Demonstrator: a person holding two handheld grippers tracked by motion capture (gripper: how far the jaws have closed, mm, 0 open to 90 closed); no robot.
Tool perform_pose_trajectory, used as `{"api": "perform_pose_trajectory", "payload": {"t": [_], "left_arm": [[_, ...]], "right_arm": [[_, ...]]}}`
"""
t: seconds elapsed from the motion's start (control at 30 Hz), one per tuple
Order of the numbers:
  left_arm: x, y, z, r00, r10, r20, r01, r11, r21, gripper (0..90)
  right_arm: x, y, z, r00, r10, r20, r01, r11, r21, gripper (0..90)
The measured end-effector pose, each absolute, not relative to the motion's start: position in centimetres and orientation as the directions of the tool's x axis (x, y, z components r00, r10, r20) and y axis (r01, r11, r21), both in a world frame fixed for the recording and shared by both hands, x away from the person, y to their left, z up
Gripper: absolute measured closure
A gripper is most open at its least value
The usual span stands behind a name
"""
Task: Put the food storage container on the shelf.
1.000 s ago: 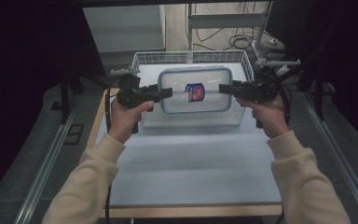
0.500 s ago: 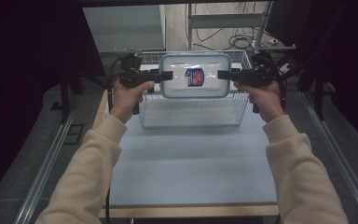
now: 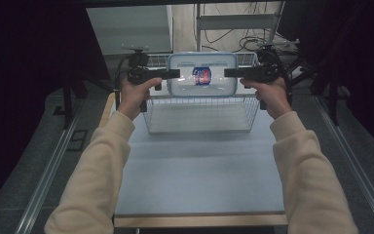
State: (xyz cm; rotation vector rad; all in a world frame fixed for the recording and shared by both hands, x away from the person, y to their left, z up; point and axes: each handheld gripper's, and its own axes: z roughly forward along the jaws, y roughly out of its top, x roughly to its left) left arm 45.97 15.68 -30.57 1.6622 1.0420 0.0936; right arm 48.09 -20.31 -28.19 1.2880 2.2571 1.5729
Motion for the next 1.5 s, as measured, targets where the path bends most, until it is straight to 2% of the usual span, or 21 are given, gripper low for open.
{"api": "perform_pose_trajectory", "payload": {"t": [0.43,0.87,1.2,1.37,1.5], "left_arm": [[48.4,15.4,-30.6,0.565,0.657,-0.5,0.651,0.018,0.759,43.1],[51.2,15.7,-31.7,0.518,0.612,-0.597,0.701,0.097,0.707,39.4],[52.6,15.9,-33.0,0.477,0.57,-0.669,0.748,0.136,0.65,34.5],[53.0,15.7,-33.4,0.454,0.571,-0.684,0.765,0.144,0.628,28.0],[52.8,15.6,-33.4,0.454,0.588,-0.67,0.753,0.149,0.64,28.0]], "right_arm": [[50.7,-20.6,-28.5,-0.59,0.689,0.421,0.631,0.068,0.773,41.2],[52.8,-20.4,-29.3,-0.53,0.686,0.499,0.689,0.005,0.725,37.6],[54.0,-20.2,-30.3,-0.471,0.677,0.565,0.742,-0.043,0.67,30.0],[53.9,-20.2,-30.3,-0.454,0.706,0.544,0.741,-0.04,0.671,31.4],[53.7,-20.2,-30.2,-0.455,0.717,0.528,0.731,-0.038,0.682,30.6]]}}
